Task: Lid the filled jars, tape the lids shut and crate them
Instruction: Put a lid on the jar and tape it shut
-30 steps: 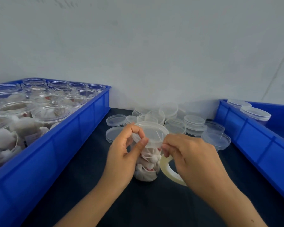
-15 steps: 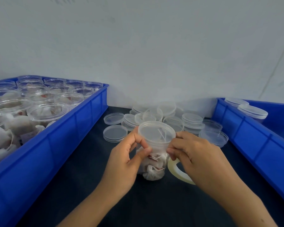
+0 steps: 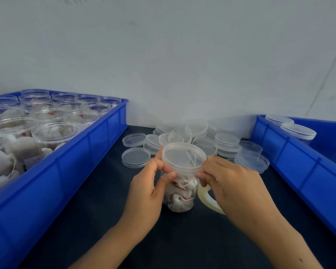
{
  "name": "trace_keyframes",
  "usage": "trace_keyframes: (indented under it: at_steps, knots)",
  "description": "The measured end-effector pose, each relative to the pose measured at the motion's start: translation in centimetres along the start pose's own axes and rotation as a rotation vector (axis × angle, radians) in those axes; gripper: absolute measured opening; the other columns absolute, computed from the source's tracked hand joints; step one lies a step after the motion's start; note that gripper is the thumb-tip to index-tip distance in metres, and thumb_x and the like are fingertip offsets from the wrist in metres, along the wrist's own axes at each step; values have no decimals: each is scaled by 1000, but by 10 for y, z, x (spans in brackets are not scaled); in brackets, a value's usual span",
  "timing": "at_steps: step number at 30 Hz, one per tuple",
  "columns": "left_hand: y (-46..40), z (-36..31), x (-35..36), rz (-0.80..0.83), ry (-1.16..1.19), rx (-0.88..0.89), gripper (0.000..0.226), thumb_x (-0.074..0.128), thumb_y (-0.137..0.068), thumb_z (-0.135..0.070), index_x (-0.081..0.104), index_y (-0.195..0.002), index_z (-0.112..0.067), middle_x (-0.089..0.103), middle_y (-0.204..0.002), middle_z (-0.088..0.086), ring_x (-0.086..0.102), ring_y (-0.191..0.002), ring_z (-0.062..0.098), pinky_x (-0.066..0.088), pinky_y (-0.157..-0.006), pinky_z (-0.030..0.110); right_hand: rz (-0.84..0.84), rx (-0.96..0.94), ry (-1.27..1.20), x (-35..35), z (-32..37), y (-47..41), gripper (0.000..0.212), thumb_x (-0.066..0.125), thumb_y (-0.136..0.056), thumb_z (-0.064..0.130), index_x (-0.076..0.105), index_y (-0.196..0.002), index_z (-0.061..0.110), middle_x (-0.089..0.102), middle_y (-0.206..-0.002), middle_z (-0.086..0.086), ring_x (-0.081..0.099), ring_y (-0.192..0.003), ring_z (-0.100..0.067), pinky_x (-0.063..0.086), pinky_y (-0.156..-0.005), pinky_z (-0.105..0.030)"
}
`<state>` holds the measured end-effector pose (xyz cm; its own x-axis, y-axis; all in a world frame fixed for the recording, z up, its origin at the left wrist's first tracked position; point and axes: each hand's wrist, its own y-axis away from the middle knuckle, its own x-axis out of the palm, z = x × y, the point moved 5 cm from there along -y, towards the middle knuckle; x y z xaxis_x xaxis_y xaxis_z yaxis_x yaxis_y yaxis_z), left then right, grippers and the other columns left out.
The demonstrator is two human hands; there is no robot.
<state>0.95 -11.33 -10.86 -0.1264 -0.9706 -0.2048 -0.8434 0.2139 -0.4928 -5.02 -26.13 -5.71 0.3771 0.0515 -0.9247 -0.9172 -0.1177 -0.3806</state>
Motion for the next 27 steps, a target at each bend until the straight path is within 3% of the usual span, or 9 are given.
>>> trace_keyframes:
  at_steps: [5, 9, 12, 14, 16, 18, 20, 23, 27]
  knots:
    - [-2, -3, -2, -65, -63, 48, 35, 50, -76, -56, 57, -84, -23, 70, -88, -12, 68, -77, 18, 56, -71, 42, 2, 36, 59, 1, 1, 1, 46, 0, -90, 49, 44, -90, 33, 51, -98, 11, 54, -77, -10, 48, -69, -29]
    - [-1, -3, -3, -99, -91, 78, 35, 51, -77, -55, 57, -85, -22, 69, -79, -7, 68, -73, 22, 55, -69, 47, -4, 57, 40, 0, 3, 0, 48, 4, -90, 48, 49, -92, 31, 52, -96, 11, 55, -78, -11, 48, -70, -30]
    - [-1, -2, -2, -102, -108, 74, 38, 50, -76, -57, 57, -85, -21, 71, -88, -8, 68, -78, 17, 57, -72, 40, -35, 61, -6, -1, 5, 0, 44, 15, -92, 46, 54, -87, 26, 55, -89, 9, 56, -72, -14, 49, -65, -34]
    - [-2, 0, -1, -107, -90, 52, 39, 52, -73, -60, 54, -83, -22, 71, -106, -13, 67, -86, 1, 57, -74, 28, -70, 66, -42, -2, 5, 1, 41, 22, -92, 44, 56, -83, 23, 56, -84, 8, 56, -68, -17, 49, -61, -37]
    - [-5, 5, -3, -134, 30, -10, 45, 64, -65, -59, 46, -81, -20, 68, -112, -22, 63, -98, -10, 53, -81, 24, -78, 74, -48, -1, 4, 1, 38, 21, -91, 44, 53, -82, 25, 56, -85, 8, 56, -69, -15, 49, -62, -36]
    - [-11, 14, -8, -145, 178, -66, 56, 76, -55, -51, 43, -86, -19, 69, -108, -24, 64, -102, -3, 52, -89, 30, -96, 73, -70, -1, 3, 1, 34, 24, -92, 43, 51, -80, 27, 57, -84, 9, 56, -69, -15, 49, -61, -36]
    - [-17, 21, -9, -101, 261, -105, 65, 83, -53, -44, 47, -104, -25, 67, -110, -21, 64, -103, 4, 52, -94, 34, -158, 64, -96, -3, 5, 2, 27, 39, -94, 34, 55, -75, 22, 58, -77, 9, 55, -60, -18, 48, -52, -40]
    - [-17, 22, 9, 121, 315, -96, 78, 85, -65, -41, 40, -128, -33, 60, -120, -21, 58, -115, 3, 50, -95, 25, -206, 66, -111, -6, 9, 4, 20, 59, -90, 20, 56, -71, 18, 59, -73, 8, 54, -53, -20, 45, -42, -40]
    - [-14, 22, 24, 132, 353, -110, 77, 80, -59, -44, 44, -125, -28, 65, -115, -19, 61, -111, 2, 49, -85, 15, -151, 44, -106, -4, 12, 4, 23, 46, -93, 31, 59, -77, 20, 60, -81, 9, 56, -59, -16, 45, -46, -36]
